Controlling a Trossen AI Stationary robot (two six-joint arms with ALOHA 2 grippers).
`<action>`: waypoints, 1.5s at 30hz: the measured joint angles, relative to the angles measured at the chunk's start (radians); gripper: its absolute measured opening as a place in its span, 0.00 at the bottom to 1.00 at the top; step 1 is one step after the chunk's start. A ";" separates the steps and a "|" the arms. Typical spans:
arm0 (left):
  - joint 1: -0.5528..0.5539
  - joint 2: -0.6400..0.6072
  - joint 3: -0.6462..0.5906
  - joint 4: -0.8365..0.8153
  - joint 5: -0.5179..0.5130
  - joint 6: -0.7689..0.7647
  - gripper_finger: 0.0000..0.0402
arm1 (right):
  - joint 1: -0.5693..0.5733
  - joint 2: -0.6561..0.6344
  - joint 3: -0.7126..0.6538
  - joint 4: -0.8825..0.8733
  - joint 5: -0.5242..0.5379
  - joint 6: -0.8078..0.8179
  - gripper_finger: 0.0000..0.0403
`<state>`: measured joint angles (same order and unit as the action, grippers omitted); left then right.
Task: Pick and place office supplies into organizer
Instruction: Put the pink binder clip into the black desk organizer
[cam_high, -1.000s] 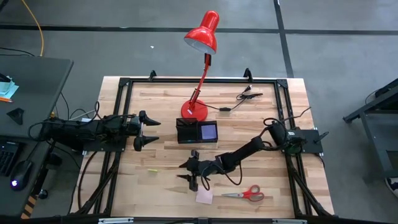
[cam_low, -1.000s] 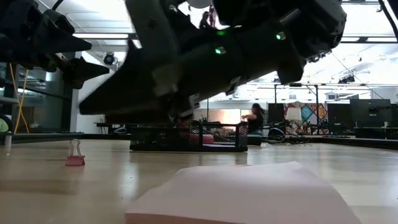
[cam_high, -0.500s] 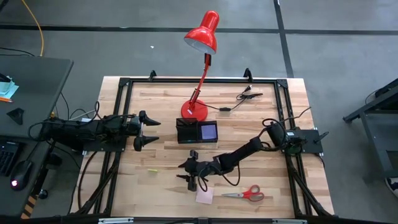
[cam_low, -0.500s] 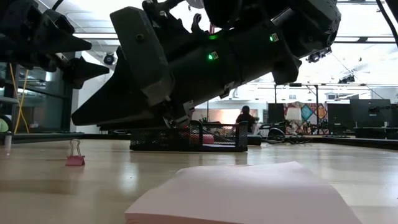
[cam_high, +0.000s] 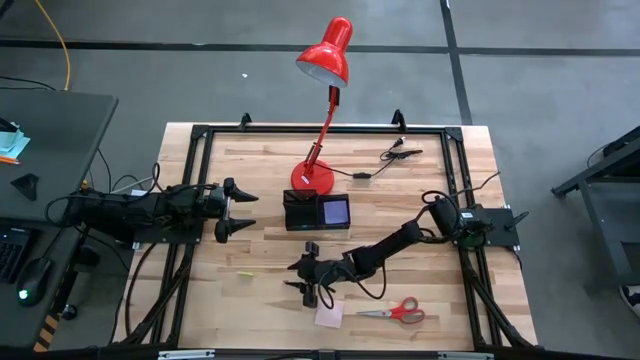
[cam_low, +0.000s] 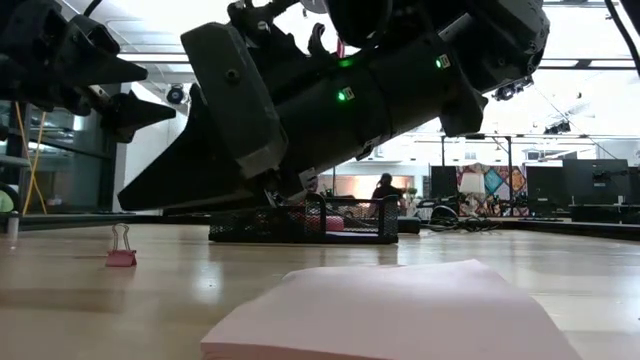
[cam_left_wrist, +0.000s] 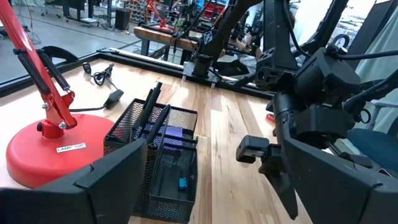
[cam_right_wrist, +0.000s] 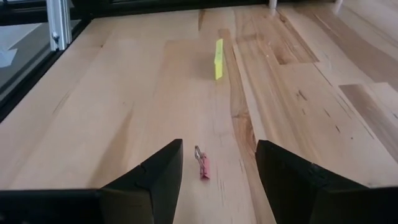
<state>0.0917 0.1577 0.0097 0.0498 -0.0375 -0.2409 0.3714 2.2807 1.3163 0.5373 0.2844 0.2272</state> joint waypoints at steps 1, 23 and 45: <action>0.000 0.000 0.000 0.000 0.000 0.000 0.89 | 0.000 0.000 0.000 -0.002 0.000 0.000 0.48; 0.000 0.000 0.000 0.000 0.000 0.000 0.89 | 0.005 0.016 0.008 -0.030 0.024 0.066 0.48; 0.000 0.000 0.000 0.000 0.000 0.000 0.89 | 0.010 0.072 0.127 -0.142 -0.001 0.023 0.42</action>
<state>0.0914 0.1575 0.0097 0.0498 -0.0373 -0.2410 0.3809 2.3528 1.4437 0.3948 0.2838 0.2505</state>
